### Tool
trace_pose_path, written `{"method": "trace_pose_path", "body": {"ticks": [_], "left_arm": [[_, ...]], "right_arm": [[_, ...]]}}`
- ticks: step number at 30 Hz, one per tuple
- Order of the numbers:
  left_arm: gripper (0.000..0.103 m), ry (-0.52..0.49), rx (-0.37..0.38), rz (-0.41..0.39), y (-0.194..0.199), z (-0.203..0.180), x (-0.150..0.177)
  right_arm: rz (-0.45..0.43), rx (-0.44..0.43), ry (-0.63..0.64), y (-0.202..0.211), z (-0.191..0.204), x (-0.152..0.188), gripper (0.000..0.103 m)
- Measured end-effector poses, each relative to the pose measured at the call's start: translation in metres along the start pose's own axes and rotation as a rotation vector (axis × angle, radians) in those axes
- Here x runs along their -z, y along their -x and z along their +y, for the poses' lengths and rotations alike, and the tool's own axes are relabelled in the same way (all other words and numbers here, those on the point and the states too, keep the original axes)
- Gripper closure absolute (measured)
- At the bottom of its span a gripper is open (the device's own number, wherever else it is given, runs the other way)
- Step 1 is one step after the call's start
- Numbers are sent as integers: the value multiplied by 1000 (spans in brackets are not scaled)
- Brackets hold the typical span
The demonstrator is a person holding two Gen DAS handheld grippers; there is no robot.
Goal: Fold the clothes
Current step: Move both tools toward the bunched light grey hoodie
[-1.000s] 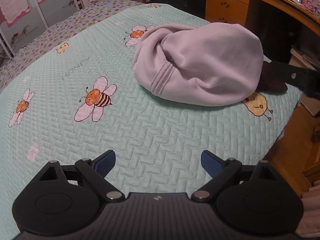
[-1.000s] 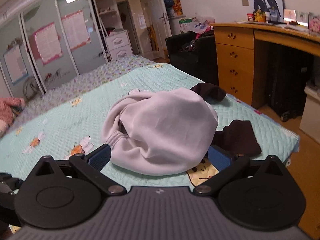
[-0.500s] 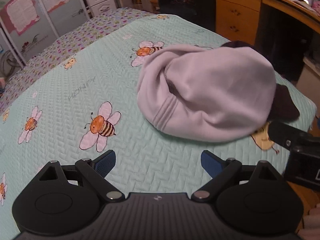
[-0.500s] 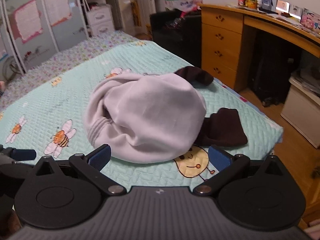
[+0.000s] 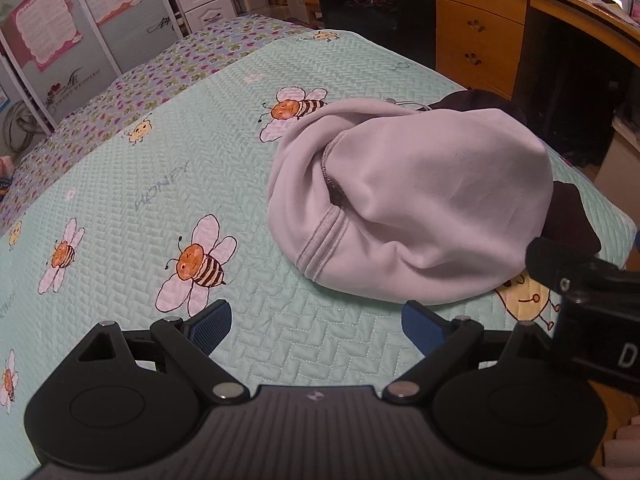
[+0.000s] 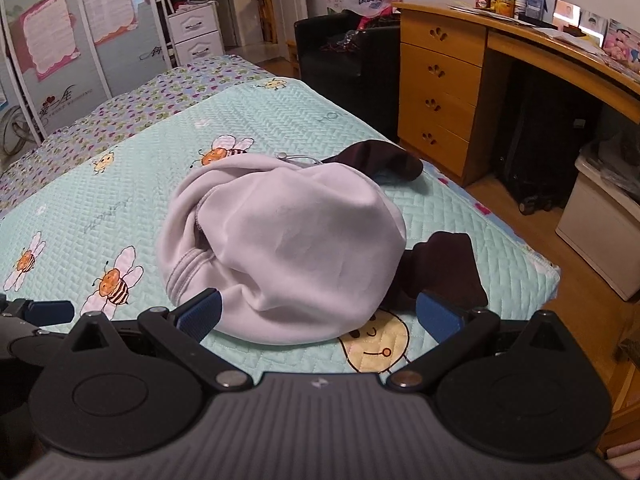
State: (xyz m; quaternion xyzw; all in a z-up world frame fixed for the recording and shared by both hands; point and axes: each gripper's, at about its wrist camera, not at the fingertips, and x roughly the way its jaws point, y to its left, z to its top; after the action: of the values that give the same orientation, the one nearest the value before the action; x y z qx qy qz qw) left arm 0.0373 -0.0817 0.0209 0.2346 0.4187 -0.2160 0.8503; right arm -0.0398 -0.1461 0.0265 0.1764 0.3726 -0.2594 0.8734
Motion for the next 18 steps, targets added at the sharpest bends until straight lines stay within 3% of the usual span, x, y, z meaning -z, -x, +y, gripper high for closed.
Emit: {"method": "trace_pose_path", "body": {"ticks": [14, 18], "left_arm": [[8, 1, 32, -8, -3, -2, 1], [15, -19, 81, -52, -8, 2, 4]], "right_arm": [[-13, -30, 6, -4, -4, 0, 0], [-55, -123, 3, -8, -10, 5, 0]]}}
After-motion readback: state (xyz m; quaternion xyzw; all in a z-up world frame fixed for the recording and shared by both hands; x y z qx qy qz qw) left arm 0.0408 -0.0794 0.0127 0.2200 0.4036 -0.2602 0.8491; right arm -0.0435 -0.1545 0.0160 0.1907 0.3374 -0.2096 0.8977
